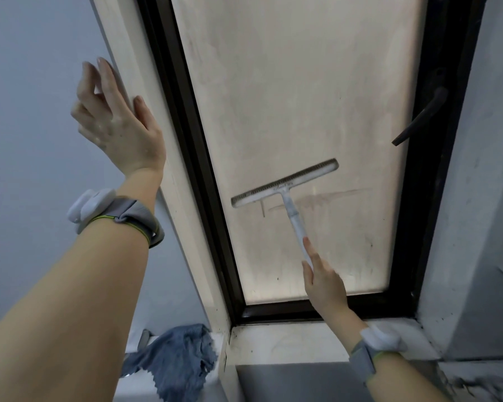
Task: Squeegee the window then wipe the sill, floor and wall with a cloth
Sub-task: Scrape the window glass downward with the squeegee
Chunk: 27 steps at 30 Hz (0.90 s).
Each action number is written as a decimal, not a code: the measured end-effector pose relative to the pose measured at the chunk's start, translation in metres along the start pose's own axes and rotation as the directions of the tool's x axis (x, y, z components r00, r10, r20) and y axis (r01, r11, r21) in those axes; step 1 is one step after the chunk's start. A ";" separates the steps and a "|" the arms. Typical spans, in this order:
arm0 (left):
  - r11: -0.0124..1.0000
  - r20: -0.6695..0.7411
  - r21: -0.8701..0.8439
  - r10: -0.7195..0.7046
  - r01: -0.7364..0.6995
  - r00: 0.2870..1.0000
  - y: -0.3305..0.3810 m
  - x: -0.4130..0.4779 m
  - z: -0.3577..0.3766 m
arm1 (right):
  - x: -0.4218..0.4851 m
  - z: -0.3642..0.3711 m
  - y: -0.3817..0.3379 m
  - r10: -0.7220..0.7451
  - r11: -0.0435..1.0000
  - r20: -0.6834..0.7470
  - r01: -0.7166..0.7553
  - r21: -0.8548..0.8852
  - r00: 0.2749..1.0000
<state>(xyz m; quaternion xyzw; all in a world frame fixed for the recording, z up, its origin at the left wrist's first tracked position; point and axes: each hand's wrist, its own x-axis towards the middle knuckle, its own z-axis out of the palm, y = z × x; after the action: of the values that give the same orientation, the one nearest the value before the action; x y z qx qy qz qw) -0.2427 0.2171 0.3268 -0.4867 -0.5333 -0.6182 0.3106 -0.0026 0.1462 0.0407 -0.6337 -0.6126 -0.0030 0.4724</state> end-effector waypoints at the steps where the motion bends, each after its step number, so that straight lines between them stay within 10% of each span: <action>1: 1.000 -0.003 -0.002 0.000 0.000 1.000 -0.001 0.000 0.000 | -0.009 0.004 0.006 0.020 1.000 0.022 -0.020 -0.012 1.000; 27: 1.000 0.022 -0.012 -0.007 0.007 1.000 0.001 -0.001 -0.001 | 0.011 -0.032 0.003 0.178 0.983 -0.141 -0.169 0.073 0.974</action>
<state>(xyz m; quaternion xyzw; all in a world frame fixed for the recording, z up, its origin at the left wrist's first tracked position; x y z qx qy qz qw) -0.2420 0.2154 0.3265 -0.4937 -0.5344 -0.6172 0.2996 0.0216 0.1361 0.0632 -0.6682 -0.5183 0.0102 0.5336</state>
